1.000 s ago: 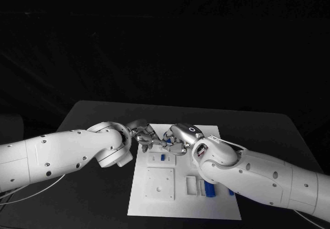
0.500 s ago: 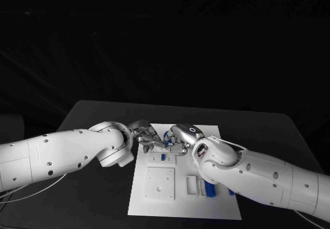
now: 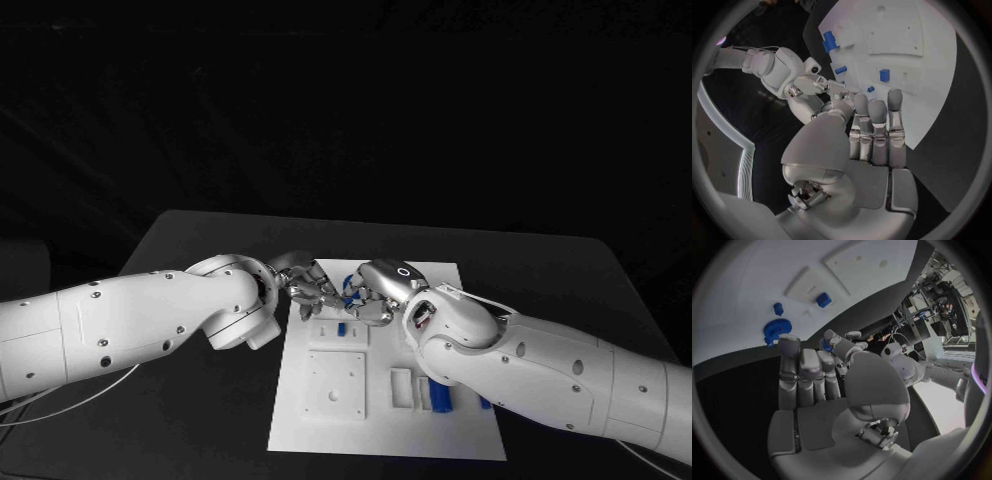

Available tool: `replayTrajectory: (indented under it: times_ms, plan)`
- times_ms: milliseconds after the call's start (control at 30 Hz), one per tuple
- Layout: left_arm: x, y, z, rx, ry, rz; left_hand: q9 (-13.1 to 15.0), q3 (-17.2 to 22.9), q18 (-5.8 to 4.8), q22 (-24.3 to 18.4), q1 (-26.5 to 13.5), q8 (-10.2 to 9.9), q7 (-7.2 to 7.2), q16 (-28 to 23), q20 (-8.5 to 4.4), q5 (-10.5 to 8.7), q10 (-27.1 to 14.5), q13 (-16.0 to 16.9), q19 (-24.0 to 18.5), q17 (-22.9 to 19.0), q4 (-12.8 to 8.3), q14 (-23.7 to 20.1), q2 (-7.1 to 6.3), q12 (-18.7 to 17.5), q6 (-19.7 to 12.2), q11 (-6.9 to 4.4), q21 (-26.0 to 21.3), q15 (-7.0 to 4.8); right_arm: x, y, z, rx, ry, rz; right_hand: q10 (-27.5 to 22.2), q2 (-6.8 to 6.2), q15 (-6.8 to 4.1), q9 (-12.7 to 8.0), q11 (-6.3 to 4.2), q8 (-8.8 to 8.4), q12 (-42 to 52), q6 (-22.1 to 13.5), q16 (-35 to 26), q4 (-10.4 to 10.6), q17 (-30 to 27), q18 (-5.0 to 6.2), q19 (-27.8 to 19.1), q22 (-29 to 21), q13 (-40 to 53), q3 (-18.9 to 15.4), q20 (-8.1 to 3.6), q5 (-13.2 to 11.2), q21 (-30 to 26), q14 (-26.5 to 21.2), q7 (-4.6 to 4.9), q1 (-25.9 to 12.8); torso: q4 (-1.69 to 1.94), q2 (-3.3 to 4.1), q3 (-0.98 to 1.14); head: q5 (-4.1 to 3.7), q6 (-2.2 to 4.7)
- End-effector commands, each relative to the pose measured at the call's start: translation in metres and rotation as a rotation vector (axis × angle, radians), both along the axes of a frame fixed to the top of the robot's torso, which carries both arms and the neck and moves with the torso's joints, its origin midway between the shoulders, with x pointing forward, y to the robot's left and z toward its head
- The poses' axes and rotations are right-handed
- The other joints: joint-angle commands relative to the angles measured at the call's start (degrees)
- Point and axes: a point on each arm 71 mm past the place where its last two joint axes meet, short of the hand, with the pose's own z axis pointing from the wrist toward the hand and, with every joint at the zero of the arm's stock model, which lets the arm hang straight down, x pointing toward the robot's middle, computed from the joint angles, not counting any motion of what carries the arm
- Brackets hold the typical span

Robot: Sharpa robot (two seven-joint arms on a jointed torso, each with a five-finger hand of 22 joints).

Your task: Assemble the parts on the task board

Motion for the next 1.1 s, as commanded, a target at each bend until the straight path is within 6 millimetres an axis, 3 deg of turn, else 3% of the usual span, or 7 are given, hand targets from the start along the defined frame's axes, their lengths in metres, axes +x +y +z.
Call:
replayTrajectory:
  times_ms: [33, 433, 600, 733, 1100]
  plan:
    - [-0.0027, -0.0068, 0.0006, -0.031, 0.006, -0.036, 2.0, 2.4, 0.78, 1.2, -0.6, 0.3, -0.88, 0.4, 0.05, 0.31, 0.4, 0.1, -0.3, -0.1, -1.9, 0.4, 0.2, -0.4, 1.3, 0.03, 0.3, -0.18, -0.0026, 0.0048, 0.002, 0.007, -0.005, 0.029, -0.5, 0.59, -0.09, 0.0, 0.08, 0.18, -0.2, 0.2, -0.4, 0.0, -0.1, -0.45, 2.5, 3.4, -0.1, 0.0, -0.01, -0.3, -0.4, -0.2, 0.03, 0.0, 0.04, 0.01, -0.04, 0.02, 0.0]
    - [-0.0012, -0.0049, 0.0013, -0.043, -0.006, -0.02, 3.0, 3.4, 0.75, 1.2, -1.2, 0.3, -1.07, 0.5, -0.16, 1.28, 0.7, 0.1, -0.4, 0.0, -2.4, 0.5, -0.01, -0.5, 2.0, -0.09, 0.9, -0.36, -0.0021, 0.0022, 0.002, 0.051, 0.022, 0.037, -1.3, 0.85, -0.2, 0.0, 0.15, 0.13, -1.4, -0.7, -1.1, 0.8, -0.5, -0.33, 2.4, 3.1, -1.1, 0.2, -0.13, -0.4, -1.6, -0.4, 0.16, -0.3, 0.05, 0.0, 0.0, 0.22, 0.05]
    - [0.0, -0.0032, 0.0014, -0.043, -0.013, -0.01, 4.9, 3.8, 0.72, 1.2, -1.4, 0.3, -1.17, 0.5, -0.24, 1.42, 0.9, 0.2, -0.4, 0.0, -2.6, 0.7, -0.03, -0.7, 1.9, -0.19, 1.3, -0.42, -0.003, 0.0023, 0.0014, 0.069, 0.044, 0.067, -2.3, 0.66, -0.38, 0.1, 0.19, 0.3, -2.7, -2.3, -2.3, 2.0, -0.8, -0.22, 2.2, 2.6, -1.9, 3.3, -0.42, -0.5, -3.6, -0.7, 0.49, -0.9, 0.02, -0.02, 0.0, 0.29, 0.1]
    - [0.0, -0.0031, 0.0012, -0.042, -0.012, -0.011, 5.8, 4.0, 0.71, 1.2, -1.5, 0.3, -1.21, 0.5, -0.25, 1.47, 0.9, 0.3, -0.4, 0.0, -2.7, 0.7, -0.04, -0.8, 1.8, -0.22, 1.4, -0.43, -0.0033, 0.0022, 0.0008, 0.077, 0.06, 0.079, -2.4, 1.29, -0.35, 0.0, 0.32, 0.16, -2.8, -2.8, -2.5, 2.6, -0.8, -0.25, 2.2, 2.5, -2.0, 3.6, -0.39, -0.6, -3.9, -0.8, 0.65, -1.2, 0.02, 0.0, 0.0, 0.3, 0.06]
    - [-0.0025, -0.0065, 0.0003, -0.03, -0.01, -0.056, 5.6, 3.4, 0.62, 1.0, -2.0, -0.1, -0.79, -0.1, -0.09, 1.07, 0.3, 0.1, -0.8, -0.3, -2.0, 0.2, -0.44, -1.3, 0.1, 0.08, 1.2, -0.22, -0.0004, -0.0013, -0.0013, 0.09, 0.103, 0.06, -1.8, 2.44, -0.38, 0.0, 0.23, 0.22, -2.2, -2.3, -2.2, 1.4, 0.0, -0.34, 2.5, 2.8, -1.5, 2.8, -0.43, -0.6, -3.8, -0.5, 0.52, -1.2, 0.05, 0.01, -0.02, 0.23, 0.06]
